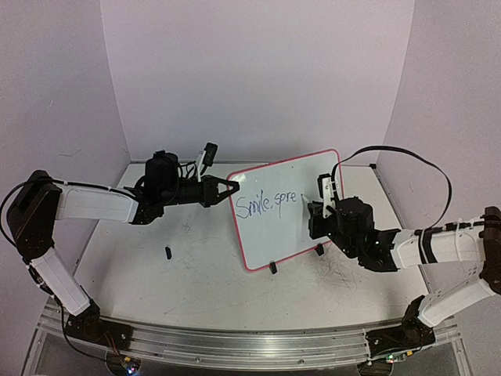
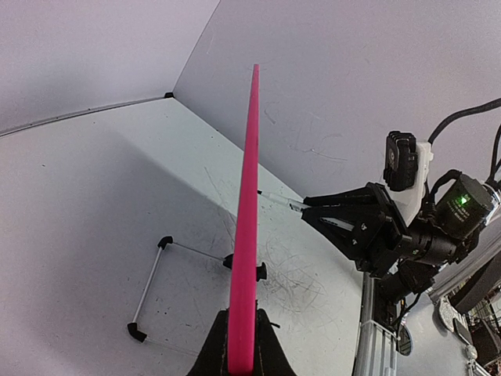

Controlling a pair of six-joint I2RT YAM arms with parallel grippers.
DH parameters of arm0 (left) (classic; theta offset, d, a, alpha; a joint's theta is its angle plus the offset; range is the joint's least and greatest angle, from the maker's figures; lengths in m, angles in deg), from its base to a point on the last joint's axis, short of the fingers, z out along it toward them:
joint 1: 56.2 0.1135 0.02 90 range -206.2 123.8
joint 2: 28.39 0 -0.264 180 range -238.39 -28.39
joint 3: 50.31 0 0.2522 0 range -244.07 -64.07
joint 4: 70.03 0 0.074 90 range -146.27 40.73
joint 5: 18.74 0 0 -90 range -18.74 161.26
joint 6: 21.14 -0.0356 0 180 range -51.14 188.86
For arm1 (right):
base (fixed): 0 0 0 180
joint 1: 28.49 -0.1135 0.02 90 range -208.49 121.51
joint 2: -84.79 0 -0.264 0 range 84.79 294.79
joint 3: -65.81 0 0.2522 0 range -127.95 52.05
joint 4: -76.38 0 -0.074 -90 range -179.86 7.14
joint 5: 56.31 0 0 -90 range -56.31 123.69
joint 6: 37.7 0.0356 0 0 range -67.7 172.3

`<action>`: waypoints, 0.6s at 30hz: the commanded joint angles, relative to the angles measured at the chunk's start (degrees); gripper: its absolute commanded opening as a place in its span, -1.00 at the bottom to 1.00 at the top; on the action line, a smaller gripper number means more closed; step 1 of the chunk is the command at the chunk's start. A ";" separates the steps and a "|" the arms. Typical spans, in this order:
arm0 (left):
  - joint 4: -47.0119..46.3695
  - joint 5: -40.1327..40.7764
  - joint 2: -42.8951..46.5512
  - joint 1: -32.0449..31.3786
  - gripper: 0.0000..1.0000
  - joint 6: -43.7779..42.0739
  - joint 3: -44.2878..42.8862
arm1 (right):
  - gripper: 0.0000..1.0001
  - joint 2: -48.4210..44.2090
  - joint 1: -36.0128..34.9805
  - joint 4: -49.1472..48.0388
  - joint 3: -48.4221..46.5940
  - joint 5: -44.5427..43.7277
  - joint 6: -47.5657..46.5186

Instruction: Write a sentence on the whiteboard

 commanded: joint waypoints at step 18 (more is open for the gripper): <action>6.20 -0.73 0.32 -1.27 -1.00 -4.84 0.61 | -1.00 0.94 0.23 -1.48 -2.02 4.17 -2.27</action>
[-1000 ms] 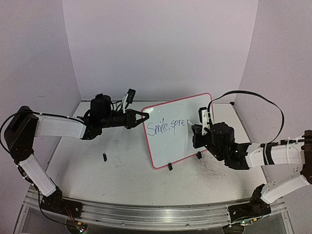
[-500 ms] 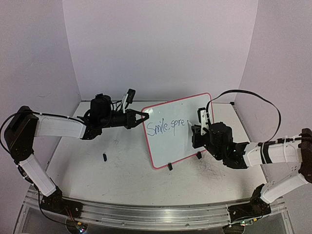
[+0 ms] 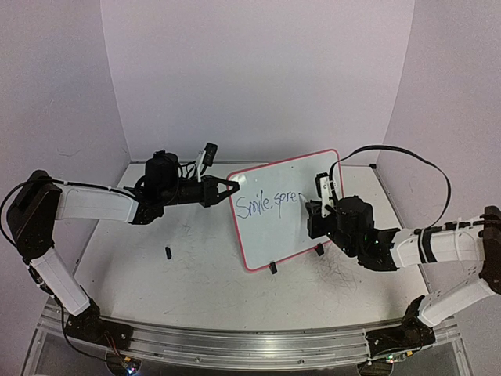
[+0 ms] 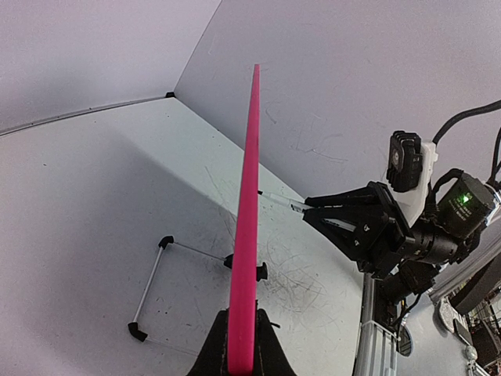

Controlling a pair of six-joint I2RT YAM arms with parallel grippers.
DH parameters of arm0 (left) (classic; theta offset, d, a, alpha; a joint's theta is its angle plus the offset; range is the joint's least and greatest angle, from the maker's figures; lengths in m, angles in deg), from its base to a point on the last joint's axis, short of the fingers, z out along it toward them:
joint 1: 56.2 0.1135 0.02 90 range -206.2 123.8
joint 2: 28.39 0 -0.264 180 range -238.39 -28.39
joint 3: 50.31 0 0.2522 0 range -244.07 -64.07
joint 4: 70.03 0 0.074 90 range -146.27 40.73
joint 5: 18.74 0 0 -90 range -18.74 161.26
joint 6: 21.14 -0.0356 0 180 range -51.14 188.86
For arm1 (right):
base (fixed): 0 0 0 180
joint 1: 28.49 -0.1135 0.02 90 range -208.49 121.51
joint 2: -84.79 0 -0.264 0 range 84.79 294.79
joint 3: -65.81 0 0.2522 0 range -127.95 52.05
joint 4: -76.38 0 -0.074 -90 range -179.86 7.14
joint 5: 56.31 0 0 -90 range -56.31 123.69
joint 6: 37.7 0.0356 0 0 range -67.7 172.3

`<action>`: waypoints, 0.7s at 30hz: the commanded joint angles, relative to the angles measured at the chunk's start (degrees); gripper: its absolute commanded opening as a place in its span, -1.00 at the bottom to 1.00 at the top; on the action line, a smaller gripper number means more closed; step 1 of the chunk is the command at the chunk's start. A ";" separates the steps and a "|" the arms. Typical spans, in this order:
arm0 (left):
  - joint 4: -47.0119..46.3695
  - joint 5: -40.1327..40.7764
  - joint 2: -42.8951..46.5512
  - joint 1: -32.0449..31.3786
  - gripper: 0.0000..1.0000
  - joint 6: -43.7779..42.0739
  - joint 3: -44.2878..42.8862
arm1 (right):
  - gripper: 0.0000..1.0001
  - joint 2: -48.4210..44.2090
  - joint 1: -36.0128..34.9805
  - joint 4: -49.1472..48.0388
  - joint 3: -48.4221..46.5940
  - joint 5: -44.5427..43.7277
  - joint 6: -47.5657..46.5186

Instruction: Write a sentence on the whiteboard

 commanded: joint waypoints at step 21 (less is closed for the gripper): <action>6.09 -0.85 0.69 -1.32 -1.00 -5.05 0.74 | -1.00 -0.57 0.10 2.39 0.89 2.22 1.31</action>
